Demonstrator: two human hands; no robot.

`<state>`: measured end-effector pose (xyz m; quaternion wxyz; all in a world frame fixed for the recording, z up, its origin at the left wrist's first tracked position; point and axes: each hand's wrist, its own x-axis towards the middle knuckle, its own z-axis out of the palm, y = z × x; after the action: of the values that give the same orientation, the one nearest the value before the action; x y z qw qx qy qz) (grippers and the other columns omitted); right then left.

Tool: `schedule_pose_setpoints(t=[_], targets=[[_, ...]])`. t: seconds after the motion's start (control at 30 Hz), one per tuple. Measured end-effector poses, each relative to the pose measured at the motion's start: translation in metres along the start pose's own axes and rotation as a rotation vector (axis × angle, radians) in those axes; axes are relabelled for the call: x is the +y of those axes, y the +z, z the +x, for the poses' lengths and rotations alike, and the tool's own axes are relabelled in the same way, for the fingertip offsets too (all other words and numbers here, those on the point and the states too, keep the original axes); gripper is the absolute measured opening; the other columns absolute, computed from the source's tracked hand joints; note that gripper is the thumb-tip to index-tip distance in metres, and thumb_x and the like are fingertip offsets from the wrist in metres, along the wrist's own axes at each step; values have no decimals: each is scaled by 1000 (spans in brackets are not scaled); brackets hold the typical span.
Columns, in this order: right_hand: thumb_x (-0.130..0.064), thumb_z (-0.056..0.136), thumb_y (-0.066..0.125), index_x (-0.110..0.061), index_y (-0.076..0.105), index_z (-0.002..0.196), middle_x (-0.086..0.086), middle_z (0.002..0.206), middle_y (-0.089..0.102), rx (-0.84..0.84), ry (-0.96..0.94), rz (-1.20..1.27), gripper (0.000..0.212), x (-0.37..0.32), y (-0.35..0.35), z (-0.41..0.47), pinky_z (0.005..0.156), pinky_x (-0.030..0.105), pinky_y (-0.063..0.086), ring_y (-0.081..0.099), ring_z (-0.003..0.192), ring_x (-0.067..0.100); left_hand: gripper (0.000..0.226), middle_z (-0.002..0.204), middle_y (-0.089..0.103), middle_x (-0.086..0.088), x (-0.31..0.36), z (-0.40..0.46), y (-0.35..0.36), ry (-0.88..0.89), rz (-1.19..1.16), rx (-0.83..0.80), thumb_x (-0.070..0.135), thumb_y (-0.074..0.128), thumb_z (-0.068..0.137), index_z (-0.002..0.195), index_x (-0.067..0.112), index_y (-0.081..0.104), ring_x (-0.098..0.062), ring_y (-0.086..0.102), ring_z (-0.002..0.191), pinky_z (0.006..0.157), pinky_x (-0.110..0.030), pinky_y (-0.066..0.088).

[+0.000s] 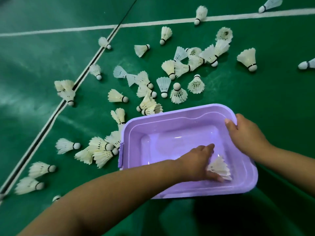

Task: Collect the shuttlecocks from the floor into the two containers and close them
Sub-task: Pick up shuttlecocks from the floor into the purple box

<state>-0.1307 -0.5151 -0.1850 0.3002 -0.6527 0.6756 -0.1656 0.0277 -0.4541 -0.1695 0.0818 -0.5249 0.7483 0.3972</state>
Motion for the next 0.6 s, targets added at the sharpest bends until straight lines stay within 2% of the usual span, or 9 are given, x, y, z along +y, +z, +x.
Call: schedule_pose_setpoints(t=[0.07, 0.13, 0.23, 0.3, 0.33, 0.4, 0.47, 0.53, 0.6], targets=[[-32, 98, 39, -4, 48, 90, 14, 82, 48, 8, -4, -5, 30, 5, -3, 2, 62, 36, 33, 44, 73, 29, 68, 141, 47, -15, -13, -31, -31, 72, 24, 241, 36, 64, 87, 141, 5, 38, -27, 44, 129, 104, -29, 32], [-48, 93, 36, -7, 47, 83, 15, 74, 49, 25, 16, -15, 43, 12, -2, 5, 60, 37, 39, 47, 67, 32, 42, 121, 60, -12, -48, -67, -62, 54, 63, 578, 28, 58, 90, 125, 5, 55, -25, 57, 109, 93, -30, 42], [-82, 76, 16, -9, 45, 80, 13, 67, 53, 84, 76, 16, 79, 35, 16, 14, 46, 40, 42, 55, 62, 34, 33, 115, 58, -12, -136, -115, -97, -476, 94, 798, 14, 53, 87, 119, 5, 56, -20, 54, 96, 85, -28, 42], [-87, 68, 15, -12, 43, 85, 14, 71, 55, 89, 84, 7, 82, 65, 30, 23, 46, 44, 40, 58, 66, 37, 45, 124, 53, -17, -182, -131, -99, -756, 161, 681, 10, 54, 81, 126, 4, 51, -30, 51, 111, 93, -32, 40], [-86, 67, 16, -15, 43, 87, 14, 72, 55, 95, 82, -1, 79, 68, 31, 25, 45, 43, 41, 58, 66, 37, 50, 127, 51, -17, -195, -132, -95, -748, 236, 574, 11, 55, 80, 129, 6, 49, -33, 49, 116, 96, -34, 40], [-87, 67, 16, -22, 44, 84, 14, 71, 56, 101, 86, -7, 73, 61, 24, 25, 42, 42, 38, 58, 66, 37, 52, 126, 50, -12, -201, -125, -77, -563, 404, 331, 19, 57, 81, 132, 15, 47, -32, 49, 117, 95, -35, 41], [-79, 70, 14, -18, 45, 83, 15, 65, 53, 121, 78, -75, 69, 49, 13, 21, 38, 37, 30, 57, 60, 36, 53, 127, 49, -8, -195, -113, -52, -393, 594, 118, 33, 58, 82, 133, 22, 46, -29, 49, 116, 95, -37, 42], [-76, 70, 13, -11, 43, 84, 16, 63, 52, 115, 79, -115, 73, 53, 11, 20, 42, 32, 35, 56, 59, 36, 57, 132, 47, -8, -188, -104, -36, -346, 727, -29, 33, 57, 84, 138, 21, 42, -28, 47, 119, 98, -41, 41], [-84, 72, 14, -10, 43, 88, 18, 71, 56, 122, 89, -65, 81, 52, 12, 18, 43, 38, 41, 59, 66, 39, 58, 134, 45, -9, -187, -100, -29, -324, 794, -103, 25, 56, 86, 140, 17, 38, -28, 45, 120, 99, -45, 42]])
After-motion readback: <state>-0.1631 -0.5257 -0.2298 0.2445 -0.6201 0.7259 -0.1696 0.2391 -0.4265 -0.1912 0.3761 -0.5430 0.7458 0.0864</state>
